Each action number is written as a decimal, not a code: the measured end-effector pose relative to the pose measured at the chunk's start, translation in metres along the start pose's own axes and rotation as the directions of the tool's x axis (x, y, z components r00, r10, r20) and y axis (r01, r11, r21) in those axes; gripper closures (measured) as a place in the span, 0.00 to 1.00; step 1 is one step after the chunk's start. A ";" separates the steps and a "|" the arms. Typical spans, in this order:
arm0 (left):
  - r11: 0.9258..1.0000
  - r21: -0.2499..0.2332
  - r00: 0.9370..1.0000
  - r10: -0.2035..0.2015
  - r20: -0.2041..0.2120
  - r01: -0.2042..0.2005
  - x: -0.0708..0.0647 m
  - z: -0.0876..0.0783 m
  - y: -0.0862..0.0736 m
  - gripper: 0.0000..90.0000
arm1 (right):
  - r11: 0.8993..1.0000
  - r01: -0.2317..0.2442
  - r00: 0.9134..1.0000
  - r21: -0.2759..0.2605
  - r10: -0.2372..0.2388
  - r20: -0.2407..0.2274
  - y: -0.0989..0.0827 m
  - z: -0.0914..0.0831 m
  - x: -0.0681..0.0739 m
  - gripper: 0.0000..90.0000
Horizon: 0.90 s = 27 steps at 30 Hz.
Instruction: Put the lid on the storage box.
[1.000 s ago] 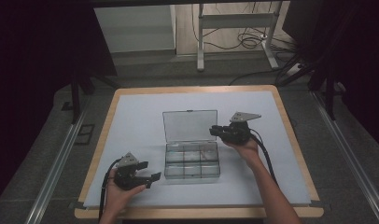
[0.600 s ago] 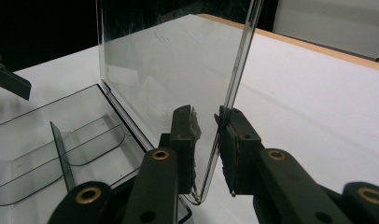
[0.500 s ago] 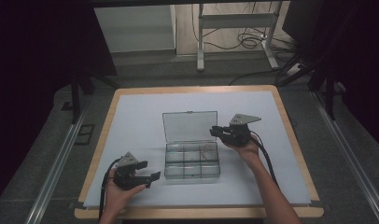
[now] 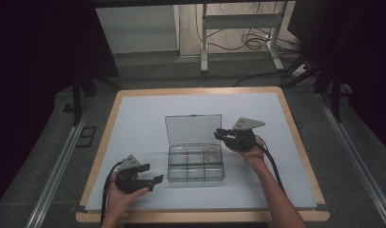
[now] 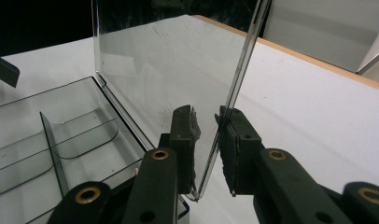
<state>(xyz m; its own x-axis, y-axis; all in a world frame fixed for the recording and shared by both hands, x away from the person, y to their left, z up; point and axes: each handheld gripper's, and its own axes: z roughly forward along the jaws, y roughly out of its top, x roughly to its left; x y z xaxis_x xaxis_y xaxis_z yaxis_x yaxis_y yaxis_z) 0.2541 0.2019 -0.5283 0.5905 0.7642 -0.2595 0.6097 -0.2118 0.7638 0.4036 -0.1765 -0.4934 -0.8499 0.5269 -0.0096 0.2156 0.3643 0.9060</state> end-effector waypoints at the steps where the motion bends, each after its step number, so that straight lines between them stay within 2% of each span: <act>1: 1.000 -0.002 1.000 0.000 -0.001 0.000 0.000 0.000 0.000 0.27 | 1.000 0.005 1.000 -0.003 -0.005 0.004 0.000 0.000 0.001 0.82; 7: 1.000 -0.004 1.000 0.001 -0.001 -0.001 0.000 0.000 0.000 0.27 | 0.999 0.033 0.999 -0.008 -0.033 0.015 -0.001 -0.001 0.003 0.82; 27: 1.000 -0.005 1.000 0.001 -0.001 -0.001 -0.001 0.000 0.000 0.27 | 0.998 0.068 0.998 -0.013 -0.068 0.015 -0.003 -0.005 0.007 0.82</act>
<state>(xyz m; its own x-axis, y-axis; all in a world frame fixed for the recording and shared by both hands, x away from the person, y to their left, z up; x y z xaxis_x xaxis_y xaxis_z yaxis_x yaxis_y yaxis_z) 0.2540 0.2012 -0.5283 0.5902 0.7649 -0.2580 0.6066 -0.2094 0.7669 0.3943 -0.1777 -0.4939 -0.8554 0.5122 -0.0774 0.1512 0.3897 0.9084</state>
